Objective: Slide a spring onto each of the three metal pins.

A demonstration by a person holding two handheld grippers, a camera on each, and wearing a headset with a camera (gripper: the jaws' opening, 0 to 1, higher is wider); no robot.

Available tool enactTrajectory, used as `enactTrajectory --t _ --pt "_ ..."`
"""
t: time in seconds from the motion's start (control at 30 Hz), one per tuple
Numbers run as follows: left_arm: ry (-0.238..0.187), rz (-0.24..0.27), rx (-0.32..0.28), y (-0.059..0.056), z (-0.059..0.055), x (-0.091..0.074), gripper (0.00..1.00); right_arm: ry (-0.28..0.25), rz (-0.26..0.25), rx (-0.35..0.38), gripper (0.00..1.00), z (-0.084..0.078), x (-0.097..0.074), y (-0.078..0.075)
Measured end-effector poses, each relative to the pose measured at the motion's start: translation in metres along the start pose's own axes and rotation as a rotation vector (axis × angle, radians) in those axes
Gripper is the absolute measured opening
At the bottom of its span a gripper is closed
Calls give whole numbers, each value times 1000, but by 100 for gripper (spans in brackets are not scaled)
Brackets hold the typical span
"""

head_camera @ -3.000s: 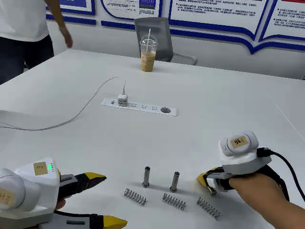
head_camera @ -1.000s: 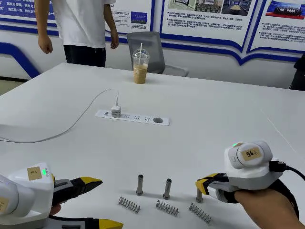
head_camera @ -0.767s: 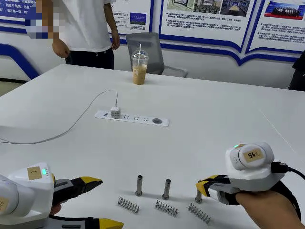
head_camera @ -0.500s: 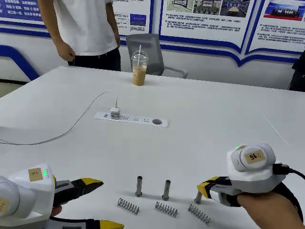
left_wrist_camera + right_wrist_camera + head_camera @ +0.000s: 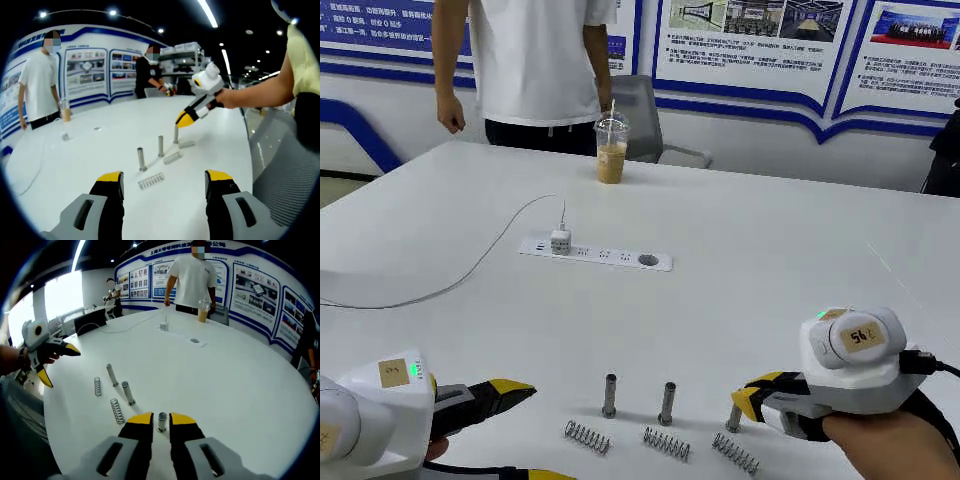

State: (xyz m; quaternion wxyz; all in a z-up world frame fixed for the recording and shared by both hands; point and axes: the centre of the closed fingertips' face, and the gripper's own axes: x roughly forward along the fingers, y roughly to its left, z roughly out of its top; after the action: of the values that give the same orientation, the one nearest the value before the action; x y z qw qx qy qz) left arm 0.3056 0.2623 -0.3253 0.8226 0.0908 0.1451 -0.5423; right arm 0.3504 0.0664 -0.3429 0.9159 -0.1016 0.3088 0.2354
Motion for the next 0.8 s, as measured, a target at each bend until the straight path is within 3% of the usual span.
enactTrajectory --t 0.37,0.8 --pt "2 -6 5 -2 1 1 67 28 10 -16 14 -19 -12 7" --pt "5 -7 4 -4 -1 0 67 104 99 -74 14 -31 6 34"
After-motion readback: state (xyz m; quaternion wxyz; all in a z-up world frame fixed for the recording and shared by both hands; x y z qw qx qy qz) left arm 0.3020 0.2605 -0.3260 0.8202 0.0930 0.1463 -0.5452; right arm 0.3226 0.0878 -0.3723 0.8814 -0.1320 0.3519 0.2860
